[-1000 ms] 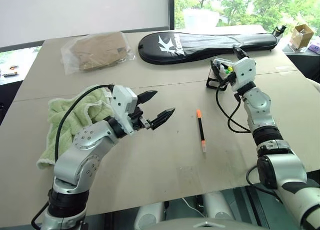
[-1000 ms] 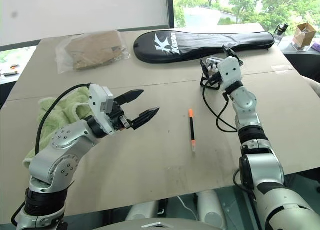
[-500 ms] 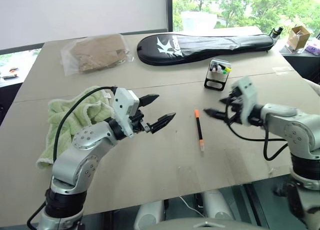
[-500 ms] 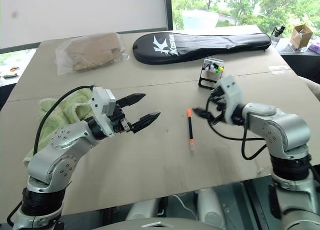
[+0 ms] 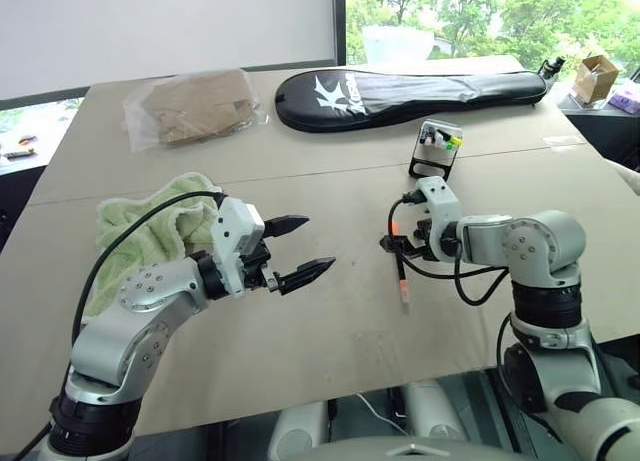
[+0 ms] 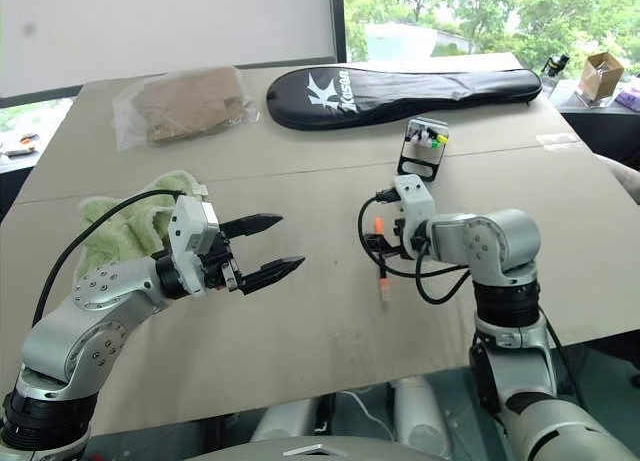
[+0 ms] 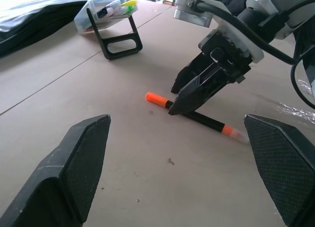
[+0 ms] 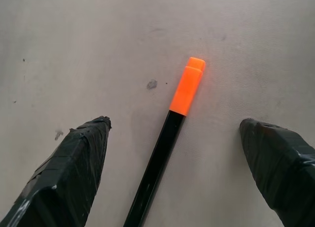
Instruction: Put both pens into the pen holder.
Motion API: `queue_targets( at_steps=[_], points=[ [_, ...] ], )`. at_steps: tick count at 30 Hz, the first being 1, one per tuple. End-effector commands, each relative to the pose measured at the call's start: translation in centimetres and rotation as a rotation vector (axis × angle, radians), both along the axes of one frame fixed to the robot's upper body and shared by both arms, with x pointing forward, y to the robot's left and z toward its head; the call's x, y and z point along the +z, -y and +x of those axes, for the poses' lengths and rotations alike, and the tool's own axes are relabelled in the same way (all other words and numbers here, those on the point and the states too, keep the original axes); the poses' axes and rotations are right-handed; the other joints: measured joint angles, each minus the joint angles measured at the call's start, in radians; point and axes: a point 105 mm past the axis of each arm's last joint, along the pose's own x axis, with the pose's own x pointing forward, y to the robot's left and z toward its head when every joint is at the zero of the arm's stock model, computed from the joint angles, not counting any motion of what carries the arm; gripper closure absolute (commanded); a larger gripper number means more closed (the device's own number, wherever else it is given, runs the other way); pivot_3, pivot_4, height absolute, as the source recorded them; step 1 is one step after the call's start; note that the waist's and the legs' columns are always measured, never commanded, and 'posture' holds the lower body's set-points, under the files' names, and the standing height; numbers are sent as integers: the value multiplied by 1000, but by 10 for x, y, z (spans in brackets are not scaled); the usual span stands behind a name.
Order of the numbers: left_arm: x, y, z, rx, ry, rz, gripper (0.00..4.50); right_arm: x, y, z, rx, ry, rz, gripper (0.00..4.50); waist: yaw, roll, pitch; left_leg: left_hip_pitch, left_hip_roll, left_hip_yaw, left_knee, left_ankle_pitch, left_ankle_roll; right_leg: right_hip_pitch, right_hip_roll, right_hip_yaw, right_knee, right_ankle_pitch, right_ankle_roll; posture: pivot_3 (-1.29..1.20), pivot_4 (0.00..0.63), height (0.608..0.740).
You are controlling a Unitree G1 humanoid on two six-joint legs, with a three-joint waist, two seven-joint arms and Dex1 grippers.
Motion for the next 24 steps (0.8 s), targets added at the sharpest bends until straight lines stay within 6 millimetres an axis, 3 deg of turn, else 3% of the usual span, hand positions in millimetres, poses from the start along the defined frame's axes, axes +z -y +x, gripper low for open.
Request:
queue_targets(
  at_steps=[1,3,10,13,16,19,20,22,24],
  points=[
    [8,6,-8,-18,39,-12,0,-9,-2,3,-21,-36,-50,268,-6,-2,-2,1,0,0,0,0,0,1,0,0,0,-1,2,0,150,740],
    [7,6,-9,-19,35,-11,0,-14,-7,2,12,-50,-93,911,-15,-4,-4,1,1,0,0,0,0,1,0,0,1,-2,2,0,150,740],
    [7,5,-8,-5,40,-15,0,-26,-25,-9,143,-29,-199,4355,-24,-4,-5,1,1,0,-1,0,0,0,1,0,0,0,-1,0,150,740],
    [6,5,-9,8,42,-19,0,-22,-23,-7,178,51,-226,4479,-24,-5,-5,1,2,0,-1,0,0,0,2,0,0,0,0,0,150,740],
    [6,4,-10,19,42,-25,0,2,-18,0,205,231,-178,4479,-22,-5,-5,1,4,0,-1,0,0,0,2,0,0,-2,3,0,150,740],
    [5,4,-10,25,40,-27,0,49,-16,5,226,451,46,4479,-19,-4,-4,-1,4,0,-1,0,0,-2,2,0,-1,-2,3,0,150,740],
    [5,5,-9,27,41,-29,0,78,-16,5,246,562,205,4479,-19,-4,-3,-2,4,0,-1,0,0,-2,2,1,-1,-2,3,0,150,740],
    [5,6,-7,30,45,-33,0,124,-8,6,269,824,332,4479,-18,-1,-1,-2,4,0,-1,0,0,-2,2,1,-1,0,7,0,150,740],
    [6,6,-5,30,50,-34,0,138,-4,9,283,923,332,4479,-16,-1,0,-3,4,0,-1,0,0,-2,2,0,-2,0,7,0,150,740]
  ],
)
